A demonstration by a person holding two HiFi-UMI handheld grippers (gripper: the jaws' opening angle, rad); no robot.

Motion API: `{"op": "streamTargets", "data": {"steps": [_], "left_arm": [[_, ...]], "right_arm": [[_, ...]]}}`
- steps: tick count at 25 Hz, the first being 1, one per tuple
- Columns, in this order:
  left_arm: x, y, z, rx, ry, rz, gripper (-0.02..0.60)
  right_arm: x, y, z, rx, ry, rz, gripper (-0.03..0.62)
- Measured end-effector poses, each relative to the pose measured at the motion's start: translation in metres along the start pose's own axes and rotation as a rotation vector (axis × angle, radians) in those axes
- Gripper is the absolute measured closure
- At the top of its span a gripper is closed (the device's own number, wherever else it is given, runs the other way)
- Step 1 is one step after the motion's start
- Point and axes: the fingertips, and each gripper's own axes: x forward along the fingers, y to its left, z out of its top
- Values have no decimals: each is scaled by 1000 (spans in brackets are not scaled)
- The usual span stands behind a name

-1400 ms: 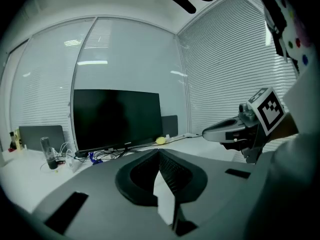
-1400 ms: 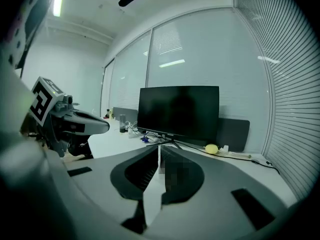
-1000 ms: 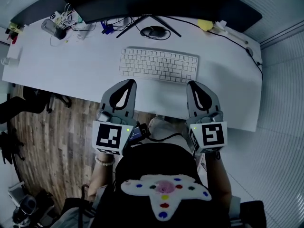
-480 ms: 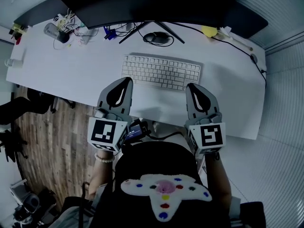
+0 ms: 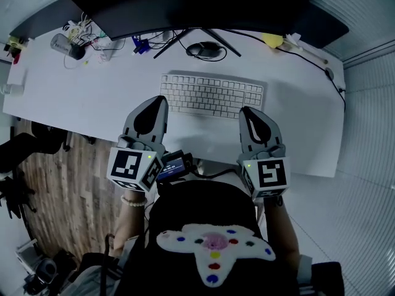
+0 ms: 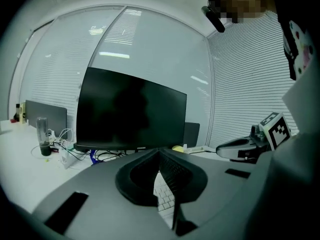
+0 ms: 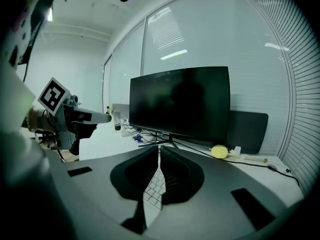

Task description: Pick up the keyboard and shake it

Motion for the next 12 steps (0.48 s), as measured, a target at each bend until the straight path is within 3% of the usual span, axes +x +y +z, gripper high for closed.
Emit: {"op": "streamTargets", "data": {"steps": [9,12], "left_arm": [[11,40,-43,-110,130,-37,561],[16,53,-66,-156,194,-71,460]], "right_arm": [[13,7,-23,-5,55,-23,556],[14,11,-28,18,76,-40,556]]}}
